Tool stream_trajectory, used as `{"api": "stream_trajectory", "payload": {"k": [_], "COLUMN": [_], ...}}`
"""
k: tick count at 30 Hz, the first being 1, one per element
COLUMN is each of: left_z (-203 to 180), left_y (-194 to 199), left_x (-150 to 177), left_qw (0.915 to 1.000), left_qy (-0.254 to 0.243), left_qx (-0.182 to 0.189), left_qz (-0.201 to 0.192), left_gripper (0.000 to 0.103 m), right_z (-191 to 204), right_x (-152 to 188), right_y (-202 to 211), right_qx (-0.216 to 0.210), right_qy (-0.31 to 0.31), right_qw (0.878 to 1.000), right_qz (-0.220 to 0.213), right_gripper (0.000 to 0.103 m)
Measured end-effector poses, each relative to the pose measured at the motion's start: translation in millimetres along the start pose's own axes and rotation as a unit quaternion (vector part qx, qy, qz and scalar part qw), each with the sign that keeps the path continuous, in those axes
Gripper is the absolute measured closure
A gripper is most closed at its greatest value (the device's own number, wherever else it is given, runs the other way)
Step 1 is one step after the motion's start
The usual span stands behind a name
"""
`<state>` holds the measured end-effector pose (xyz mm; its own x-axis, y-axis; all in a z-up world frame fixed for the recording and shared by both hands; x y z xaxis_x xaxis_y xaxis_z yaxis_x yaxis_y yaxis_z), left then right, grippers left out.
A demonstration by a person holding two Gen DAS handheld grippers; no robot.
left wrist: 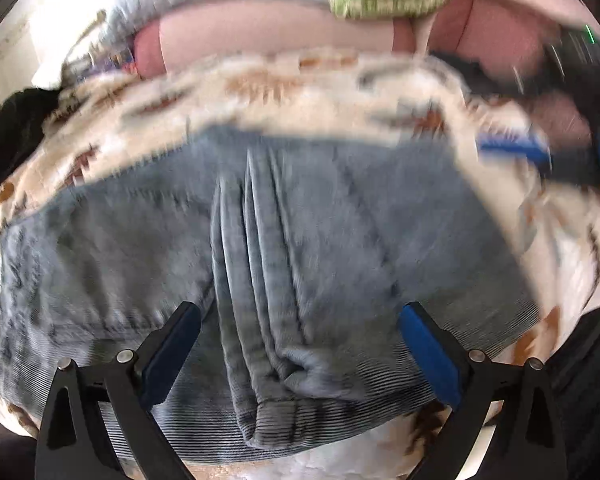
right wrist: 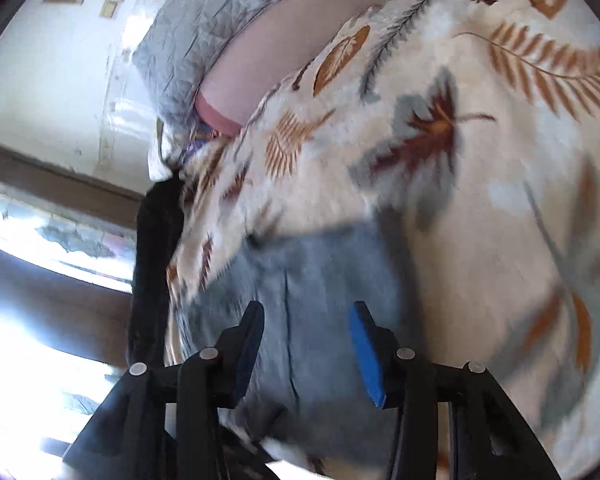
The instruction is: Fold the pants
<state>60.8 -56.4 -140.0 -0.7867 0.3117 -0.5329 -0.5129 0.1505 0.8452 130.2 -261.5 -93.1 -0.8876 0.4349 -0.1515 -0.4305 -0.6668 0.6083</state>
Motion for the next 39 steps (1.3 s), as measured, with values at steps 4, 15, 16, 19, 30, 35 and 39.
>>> {"api": "stream_trajectory", "payload": {"k": [4, 15, 16, 19, 30, 35, 39], "left_z": [0, 1, 1, 4, 152, 188, 186], "left_y": [2, 7, 7, 14, 64, 32, 22], "left_x": [-2, 0, 0, -2, -12, 16, 19], "left_qw": [0.9998, 0.9988, 0.9987, 0.998, 0.9775, 0.9688, 0.9734], "left_qy": [-0.003, -0.009, -0.007, 0.007, 0.181, 0.232, 0.21], "left_qx": [0.004, 0.024, 0.027, 0.04, -0.052, -0.073, -0.084], "left_qz": [-0.017, -0.041, -0.043, -0.049, -0.095, -0.047, -0.034], "left_gripper": [0.003, 0.003, 0.003, 0.003, 0.003, 0.003, 0.003], "right_z": [-44, -25, -36, -40, 105, 126, 110], "right_x": [-21, 58, 67, 73, 17, 4, 12], "right_y": [-51, 1, -7, -8, -63, -163, -214], "right_qx": [0.064, 0.039, 0.058, 0.058, 0.073, 0.14, 0.184], "right_qy": [-0.032, -0.003, -0.002, -0.002, 0.174, 0.242, 0.262], "right_qw": [0.997, 0.999, 0.998, 0.998, 0.981, 0.955, 0.936], "right_qz": [0.027, 0.021, 0.03, 0.026, 0.053, 0.1, 0.147], "right_gripper": [0.054, 0.046, 0.043, 0.045, 0.044, 0.044, 0.078]}}
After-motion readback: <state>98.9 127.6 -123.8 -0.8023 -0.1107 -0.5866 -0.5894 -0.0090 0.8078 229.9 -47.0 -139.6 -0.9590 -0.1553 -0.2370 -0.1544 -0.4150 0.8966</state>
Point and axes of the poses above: each gripper's, at about its wrist camera, not at the fingertips, and y roughly against the way its jaws point, z to its left, x to its underside, the point moved 9 cm from there along -y, roughly the way its jaws point, and after that the axes turned 5 degrees about -y, right-handed, at the moved point
